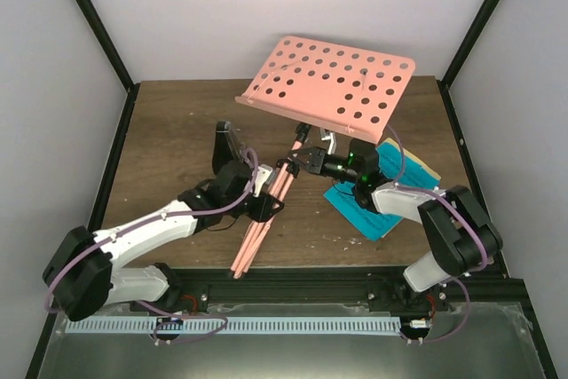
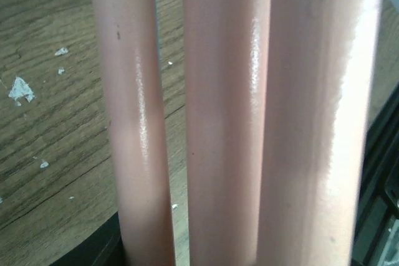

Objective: Pack up the instrument practice props

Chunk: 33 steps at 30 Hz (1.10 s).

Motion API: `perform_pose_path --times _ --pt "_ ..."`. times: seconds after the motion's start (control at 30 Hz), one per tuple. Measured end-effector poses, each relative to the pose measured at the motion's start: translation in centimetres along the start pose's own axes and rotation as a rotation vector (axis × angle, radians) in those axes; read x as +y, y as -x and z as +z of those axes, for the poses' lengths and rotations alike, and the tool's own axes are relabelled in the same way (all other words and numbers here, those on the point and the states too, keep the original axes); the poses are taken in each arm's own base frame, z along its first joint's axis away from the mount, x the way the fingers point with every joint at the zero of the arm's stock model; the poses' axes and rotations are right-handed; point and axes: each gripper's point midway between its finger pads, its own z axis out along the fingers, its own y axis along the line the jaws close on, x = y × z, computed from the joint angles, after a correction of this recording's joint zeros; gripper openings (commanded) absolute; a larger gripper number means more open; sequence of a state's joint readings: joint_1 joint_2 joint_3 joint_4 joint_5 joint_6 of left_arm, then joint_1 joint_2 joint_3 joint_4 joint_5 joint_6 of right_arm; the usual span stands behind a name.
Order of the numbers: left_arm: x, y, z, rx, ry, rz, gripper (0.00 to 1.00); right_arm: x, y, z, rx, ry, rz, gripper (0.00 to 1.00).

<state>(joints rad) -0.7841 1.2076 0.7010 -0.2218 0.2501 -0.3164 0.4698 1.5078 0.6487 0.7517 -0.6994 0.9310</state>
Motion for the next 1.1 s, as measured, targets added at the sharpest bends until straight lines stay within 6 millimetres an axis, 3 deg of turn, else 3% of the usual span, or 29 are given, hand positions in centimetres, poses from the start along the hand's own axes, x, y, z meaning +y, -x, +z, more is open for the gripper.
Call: perform_pose_path --times 0.47,0.57,0.77,1.1 --pt "3.7 -3.0 4.3 0.153 0.037 -0.094 0.00 -8.0 -2.3 1.3 -0.006 -0.161 0.108 0.24" --pt "4.1 -3.2 4.8 0.184 0.036 -0.111 0.00 -9.2 -2.5 1.3 -0.009 -0.184 0.108 0.27" --pt "4.2 -2.9 5.6 0.214 0.026 -0.150 0.00 -11.0 -1.7 0.8 -0.067 -0.254 0.037 0.43" --pt "3.7 -3.4 5.7 0.252 -0.011 -0.204 0.00 -12.6 -1.8 -0.5 -0.115 -0.319 -0.015 0.57"
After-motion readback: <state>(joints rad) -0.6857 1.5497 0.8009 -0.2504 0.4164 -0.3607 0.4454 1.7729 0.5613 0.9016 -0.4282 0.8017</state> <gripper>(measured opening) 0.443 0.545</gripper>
